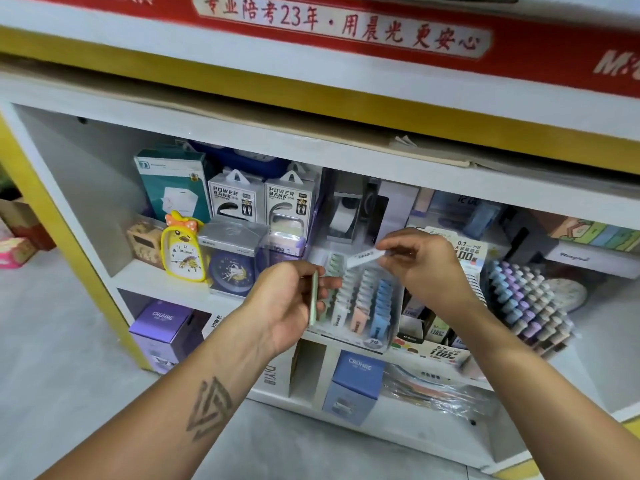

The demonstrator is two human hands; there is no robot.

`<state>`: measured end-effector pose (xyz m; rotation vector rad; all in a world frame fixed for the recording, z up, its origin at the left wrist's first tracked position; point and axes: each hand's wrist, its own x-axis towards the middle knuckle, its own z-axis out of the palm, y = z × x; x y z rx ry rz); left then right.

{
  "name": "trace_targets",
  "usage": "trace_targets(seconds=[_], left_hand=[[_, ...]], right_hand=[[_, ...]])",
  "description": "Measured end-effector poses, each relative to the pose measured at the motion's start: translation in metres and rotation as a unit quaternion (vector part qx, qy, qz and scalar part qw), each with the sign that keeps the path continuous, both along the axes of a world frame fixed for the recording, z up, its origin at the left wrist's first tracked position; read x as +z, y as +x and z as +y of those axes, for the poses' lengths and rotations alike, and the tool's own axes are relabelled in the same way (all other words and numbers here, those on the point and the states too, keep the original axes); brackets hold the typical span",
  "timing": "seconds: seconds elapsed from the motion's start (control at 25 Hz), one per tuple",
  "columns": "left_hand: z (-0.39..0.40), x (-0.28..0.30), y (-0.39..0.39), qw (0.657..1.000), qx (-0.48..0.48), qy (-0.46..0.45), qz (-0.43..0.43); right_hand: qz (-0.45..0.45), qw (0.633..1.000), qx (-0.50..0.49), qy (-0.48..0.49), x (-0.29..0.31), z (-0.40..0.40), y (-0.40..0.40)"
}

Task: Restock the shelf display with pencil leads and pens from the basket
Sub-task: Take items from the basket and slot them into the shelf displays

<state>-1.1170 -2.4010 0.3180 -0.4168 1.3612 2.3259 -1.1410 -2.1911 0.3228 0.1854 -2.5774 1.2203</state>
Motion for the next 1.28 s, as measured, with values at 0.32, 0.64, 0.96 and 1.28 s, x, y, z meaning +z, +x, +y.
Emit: trace_targets(seconds=[0.32,0.64,0.96,1.28], left_hand=[[0.003,-0.002,-0.003,1.000,0.020,-0.018,-0.003],[0.005,-0.008,-0.007,0.998,0.055,-0.006,0.014],[0.004,-0.008,-0.007,0.998,0.063,0.003,0.022],[0.004,0.001,-0.008,0.992,0.116,0.018,0.039]], right_hand=[[0.103,0.960,-0.043,0.256,-0.003,-0.006,-0.018],[0.093,0.946,-0.007,0.311,-0.014,-0.028,-0.028],[0.024,0.932,0.002,0.361,-0.024,-0.035,-0.036],[-0.082,0.991,0.021,0.100,-0.003,-0.042,-0.023]])
